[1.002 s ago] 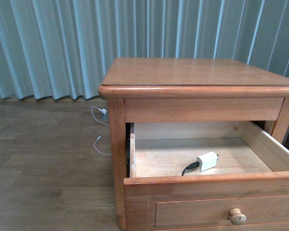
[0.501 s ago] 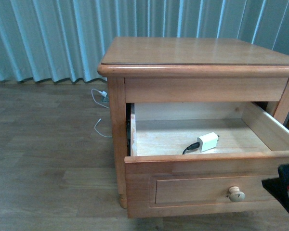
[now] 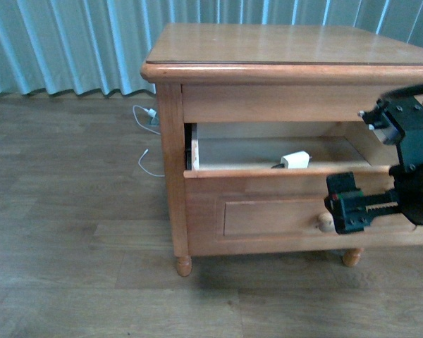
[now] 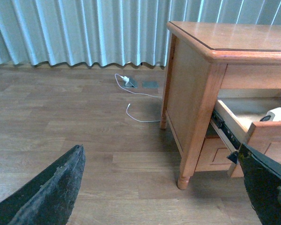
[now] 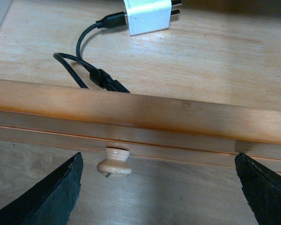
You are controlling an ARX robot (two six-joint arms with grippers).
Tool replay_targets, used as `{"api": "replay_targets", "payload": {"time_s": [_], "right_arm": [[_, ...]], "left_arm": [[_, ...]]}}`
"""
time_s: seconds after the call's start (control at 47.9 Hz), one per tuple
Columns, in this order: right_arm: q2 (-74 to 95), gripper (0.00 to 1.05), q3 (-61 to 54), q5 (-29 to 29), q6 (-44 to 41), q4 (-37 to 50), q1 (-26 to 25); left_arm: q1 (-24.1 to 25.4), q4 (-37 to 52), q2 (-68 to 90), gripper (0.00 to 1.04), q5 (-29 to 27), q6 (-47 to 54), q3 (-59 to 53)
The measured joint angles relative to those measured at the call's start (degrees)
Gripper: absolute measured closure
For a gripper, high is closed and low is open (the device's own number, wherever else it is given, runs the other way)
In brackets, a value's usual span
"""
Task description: Put charger into drawer
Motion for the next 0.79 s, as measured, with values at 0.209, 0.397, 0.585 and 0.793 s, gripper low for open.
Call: {"api": "replay_targets", "payload": {"time_s": [0.209,0.397,0.585,0.793], "right_arm": [[5.70,0.08,6.36,2.78,1.38,2.93,1.33],[12.90,0.08,14.71,6.47,4.42,4.98,1.66],[18.01,0.08,22.03,8.92,7.02,5.92,1.70],[21.27,0.08,26.91,11.85,9.62,7.10,1.88]], "left_arm": [[0.00,0.00,0.00,0.06,0.00,0.00,0.00],[0.00,0.00,0.00,0.06,0.00,0.00,0.00],[0.00,0.00,0.00,0.06,0.00,0.00,0.00],[0.00,0.00,0.00,0.06,0.00,0.00,0.00]]}}
